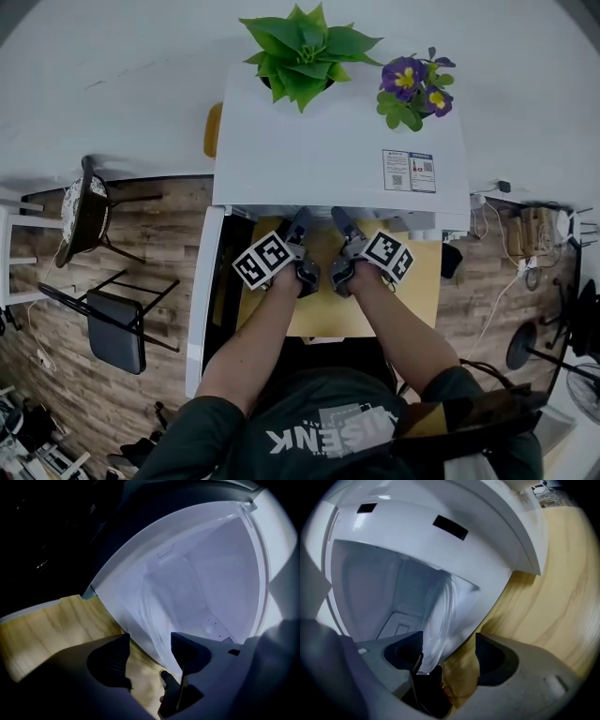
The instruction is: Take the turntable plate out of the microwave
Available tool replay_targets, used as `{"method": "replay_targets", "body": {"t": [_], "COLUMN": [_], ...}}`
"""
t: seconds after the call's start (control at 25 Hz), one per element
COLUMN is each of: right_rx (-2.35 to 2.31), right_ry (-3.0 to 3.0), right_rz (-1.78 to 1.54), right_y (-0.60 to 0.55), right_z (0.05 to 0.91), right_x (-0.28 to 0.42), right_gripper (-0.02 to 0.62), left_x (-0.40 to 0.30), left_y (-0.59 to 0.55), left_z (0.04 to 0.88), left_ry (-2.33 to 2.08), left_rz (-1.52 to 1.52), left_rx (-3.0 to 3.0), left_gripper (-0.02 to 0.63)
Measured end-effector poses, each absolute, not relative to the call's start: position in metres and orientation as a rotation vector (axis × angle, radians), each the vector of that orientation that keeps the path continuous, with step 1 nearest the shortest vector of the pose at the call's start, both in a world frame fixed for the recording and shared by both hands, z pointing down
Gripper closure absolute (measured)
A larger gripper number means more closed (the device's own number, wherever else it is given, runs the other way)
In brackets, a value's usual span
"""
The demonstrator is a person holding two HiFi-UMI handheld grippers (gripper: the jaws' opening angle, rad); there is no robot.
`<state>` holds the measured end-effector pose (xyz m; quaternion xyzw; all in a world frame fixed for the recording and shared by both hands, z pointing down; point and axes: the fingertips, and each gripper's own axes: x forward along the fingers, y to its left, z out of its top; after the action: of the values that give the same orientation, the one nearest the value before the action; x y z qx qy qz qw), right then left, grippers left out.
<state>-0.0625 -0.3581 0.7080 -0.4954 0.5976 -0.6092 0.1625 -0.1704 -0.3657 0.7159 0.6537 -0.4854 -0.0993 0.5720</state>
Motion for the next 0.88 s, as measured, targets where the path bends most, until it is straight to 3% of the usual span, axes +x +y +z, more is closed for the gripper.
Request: {"method": "replay_targets", "body": {"t": [0.28,0.52,0.72,0.88], "right_rx": [-1.427,-1.446,-1.417,-1.403], "right_ry": [1.637,1.582,1.590,1.583], "right_rz": [-1.784,-1.841,-1.855,-1.863], "right_y": [-0.369,-0.366,-0.355,-0.343], "right_z": [0.716,0.722,0.721,0.722], "right_x": [-0.067,-0.068,-0.066,-0.063], "right_gripper": [0.259,0.304,0.314,0.316], "left_x": [-0.170,-0.171,-0.159,-0.153], "left_y": [-0.366,-0.363,-0.355,-0.342], "left_z": [0.723,0.723,0.710,0.709], "left_ry": [-1.135,-1.131,-1.125,-1.090], "left_rz": [-0.196,-0.183,-0.125,-0.115], "left_rx": [1.509,1.497,1.602,1.585], "left_gripper": [0.334,0.335,0.473,0.489]}}
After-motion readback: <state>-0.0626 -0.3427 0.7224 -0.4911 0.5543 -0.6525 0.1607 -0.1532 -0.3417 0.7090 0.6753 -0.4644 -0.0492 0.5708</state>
